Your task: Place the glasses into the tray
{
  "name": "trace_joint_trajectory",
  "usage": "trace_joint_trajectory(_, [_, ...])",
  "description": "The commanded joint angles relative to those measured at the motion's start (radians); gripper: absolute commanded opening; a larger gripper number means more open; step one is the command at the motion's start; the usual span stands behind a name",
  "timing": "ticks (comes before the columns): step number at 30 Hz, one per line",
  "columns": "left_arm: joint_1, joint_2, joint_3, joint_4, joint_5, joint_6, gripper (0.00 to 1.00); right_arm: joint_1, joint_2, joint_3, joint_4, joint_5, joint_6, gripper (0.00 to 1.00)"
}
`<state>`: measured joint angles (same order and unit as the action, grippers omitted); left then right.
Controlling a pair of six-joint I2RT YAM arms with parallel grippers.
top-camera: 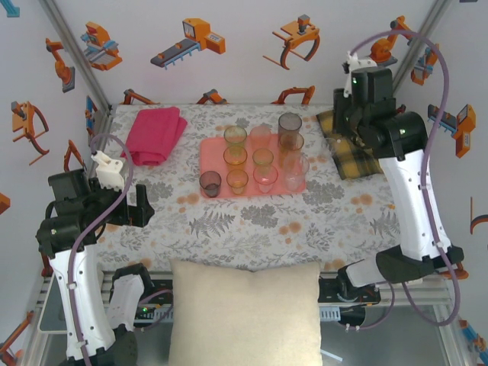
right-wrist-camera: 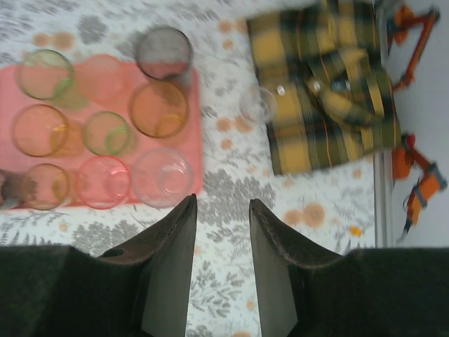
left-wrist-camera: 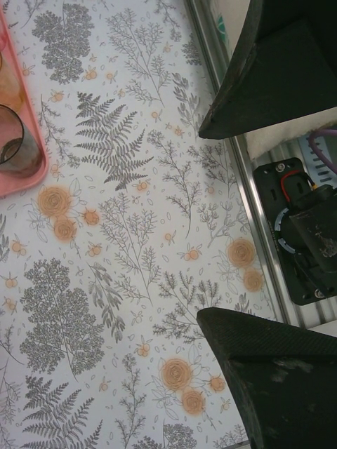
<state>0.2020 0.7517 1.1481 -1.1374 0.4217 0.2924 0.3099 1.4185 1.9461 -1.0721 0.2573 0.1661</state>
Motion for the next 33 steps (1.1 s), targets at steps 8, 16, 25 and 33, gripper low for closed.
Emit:
trace_joint_trajectory(8, [-0.010, 0.034, 0.025, 0.002, 0.028, 0.019, 0.97, -0.304, -0.078, -0.390, 0.205, -0.262, 0.141, 0.36])
trace_joint_trajectory(16, [-0.018, 0.039, -0.001, 0.012, 0.066, -0.009, 0.97, -0.393, -0.029, -0.450, 0.277, -0.325, 0.152, 0.36])
trace_joint_trajectory(25, [-0.022, 0.013, -0.020, 0.011, 0.063, -0.018, 0.97, -0.413, 0.002, -0.508, 0.366, -0.298, 0.179, 0.36])
trace_joint_trajectory(33, [-0.026, 0.003, -0.026, 0.007, 0.062, -0.003, 0.97, -0.417, 0.069, -0.473, 0.385, -0.318, 0.184, 0.35])
